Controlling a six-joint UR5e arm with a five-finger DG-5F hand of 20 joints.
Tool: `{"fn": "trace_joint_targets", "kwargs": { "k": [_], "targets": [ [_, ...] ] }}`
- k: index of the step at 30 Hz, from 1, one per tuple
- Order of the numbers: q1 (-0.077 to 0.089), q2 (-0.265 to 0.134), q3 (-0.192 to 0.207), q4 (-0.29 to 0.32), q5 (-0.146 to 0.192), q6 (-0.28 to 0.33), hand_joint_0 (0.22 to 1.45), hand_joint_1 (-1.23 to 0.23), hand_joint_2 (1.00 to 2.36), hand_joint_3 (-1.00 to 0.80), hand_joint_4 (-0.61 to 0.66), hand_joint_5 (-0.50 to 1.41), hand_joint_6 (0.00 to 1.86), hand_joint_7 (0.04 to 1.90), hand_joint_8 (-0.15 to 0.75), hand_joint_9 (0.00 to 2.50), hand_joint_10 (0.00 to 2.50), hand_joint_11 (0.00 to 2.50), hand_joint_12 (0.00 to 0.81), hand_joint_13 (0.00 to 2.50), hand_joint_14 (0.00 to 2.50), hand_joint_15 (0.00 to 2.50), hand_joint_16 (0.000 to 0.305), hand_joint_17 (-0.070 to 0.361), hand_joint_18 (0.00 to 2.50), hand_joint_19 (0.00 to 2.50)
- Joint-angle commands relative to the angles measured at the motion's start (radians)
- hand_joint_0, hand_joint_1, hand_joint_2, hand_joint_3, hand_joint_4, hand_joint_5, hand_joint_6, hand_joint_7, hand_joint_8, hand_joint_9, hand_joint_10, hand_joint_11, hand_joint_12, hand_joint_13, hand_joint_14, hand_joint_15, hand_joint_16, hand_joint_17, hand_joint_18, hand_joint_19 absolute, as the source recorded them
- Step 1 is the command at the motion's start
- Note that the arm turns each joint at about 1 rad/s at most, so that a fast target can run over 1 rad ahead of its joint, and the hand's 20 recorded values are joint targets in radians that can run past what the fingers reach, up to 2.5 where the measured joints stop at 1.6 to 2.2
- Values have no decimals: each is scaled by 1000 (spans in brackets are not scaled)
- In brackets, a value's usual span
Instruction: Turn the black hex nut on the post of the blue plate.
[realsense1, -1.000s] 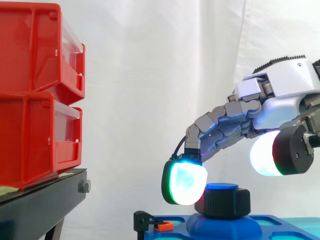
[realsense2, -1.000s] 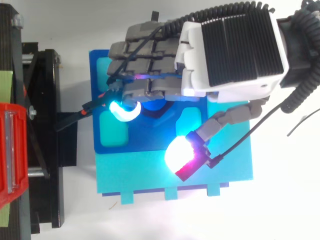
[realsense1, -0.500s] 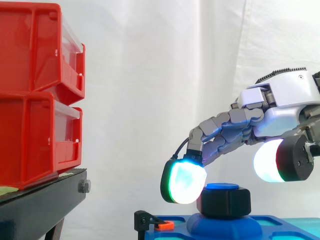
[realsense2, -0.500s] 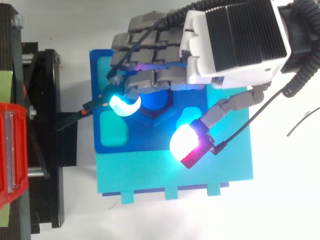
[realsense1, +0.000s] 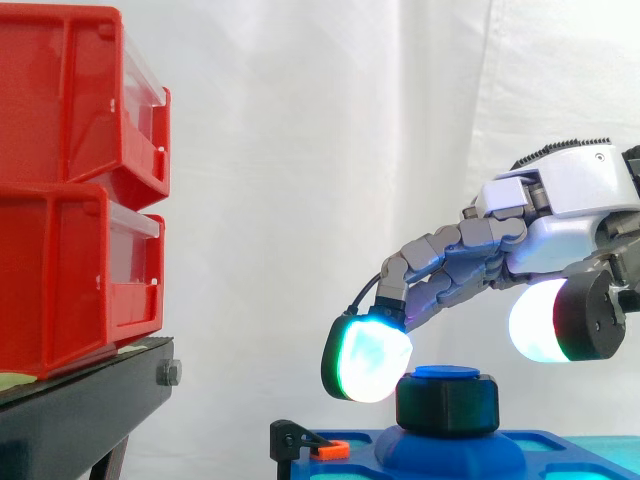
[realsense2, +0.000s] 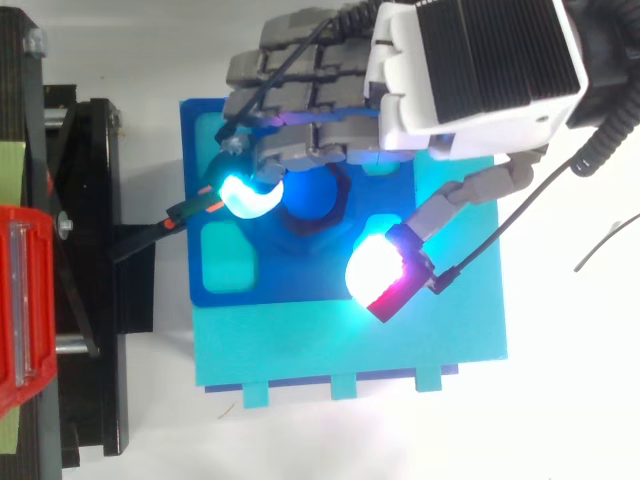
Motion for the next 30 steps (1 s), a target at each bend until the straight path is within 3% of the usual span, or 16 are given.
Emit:
{"fn": "trace_joint_targets", "kwargs": {
  "k": [1,9,16,24,30],
  "targets": [
    [-10,0,1,3,-17,-1,470,-442,1000,-500,213,-187,503,839,278,382,0,0,385,299,0,17,50,113,155,183],
    [-31,1,0,17,-52,-5,469,-443,1000,-500,210,-187,503,839,279,383,0,0,386,299,0,17,50,113,155,183],
    [-39,0,0,18,-61,-5,469,-443,1000,-500,208,-188,503,838,280,385,0,0,386,299,0,14,50,113,155,182],
    [-36,1,1,29,-61,-2,470,-446,1000,-500,209,-188,503,834,279,384,0,0,385,298,0,10,50,113,152,183],
    [-24,1,35,30,-56,-2,471,-448,1000,-500,207,-188,503,834,278,384,0,0,385,298,0,14,50,113,151,180]
  ]
}}
